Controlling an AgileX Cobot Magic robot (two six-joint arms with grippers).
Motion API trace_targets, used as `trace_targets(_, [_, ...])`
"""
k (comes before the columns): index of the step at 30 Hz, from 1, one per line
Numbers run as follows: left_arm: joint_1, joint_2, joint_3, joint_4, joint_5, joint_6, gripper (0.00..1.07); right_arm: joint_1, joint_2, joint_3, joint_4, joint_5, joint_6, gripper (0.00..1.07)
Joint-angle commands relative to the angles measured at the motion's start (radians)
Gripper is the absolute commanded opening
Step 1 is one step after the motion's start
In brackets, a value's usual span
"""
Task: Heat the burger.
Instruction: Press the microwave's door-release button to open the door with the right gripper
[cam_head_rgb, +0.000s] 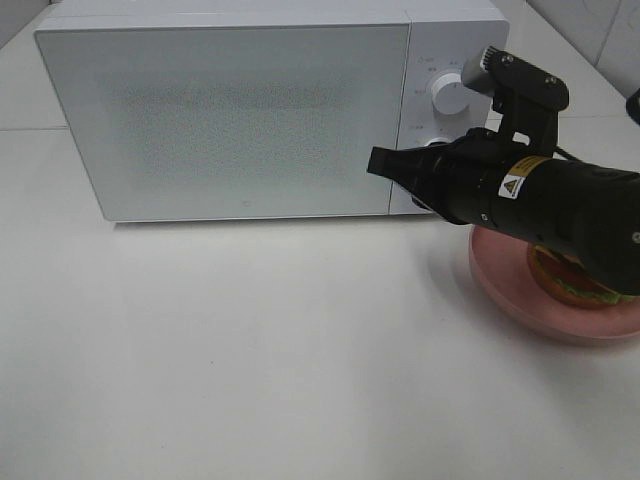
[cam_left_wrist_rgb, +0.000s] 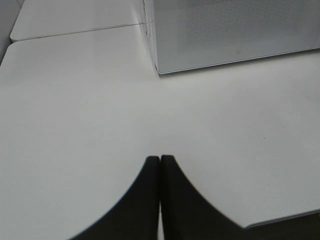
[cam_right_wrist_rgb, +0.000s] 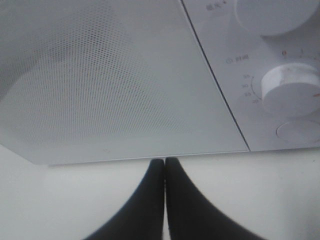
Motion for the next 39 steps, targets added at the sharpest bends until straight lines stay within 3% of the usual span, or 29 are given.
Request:
trace_targets(1, [0.005,-0.020,0.001,-0.004,-0.013,-0.002,0.00,0.002,0.026,-0.007,-0.016,-0.068,0.161,0.02])
trace_targets(11, [0.005,-0.020,0.001,-0.004,-0.013,-0.002,0.00,0.002,0.142,-0.007,-0.020,-0.251,0.666,0.00])
trace_targets(17, [0.005,-0.020,0.001,-0.004,-0.013,-0.002,0.00,0.002,0.195,-0.007,0.013,-0.284,0.822,0.00])
trace_targets(28, [0.005,-0.020,0.001,-0.004,-0.013,-0.002,0.00,-0.001,0.238,-0.018,0.213,-0.296,0.848,0.00])
trace_targets(39, [0.005,-0.020,0.001,-0.004,-0.013,-0.002,0.00,-0.004,0.297,-0.108,0.245,-0.286,0.876,0.00])
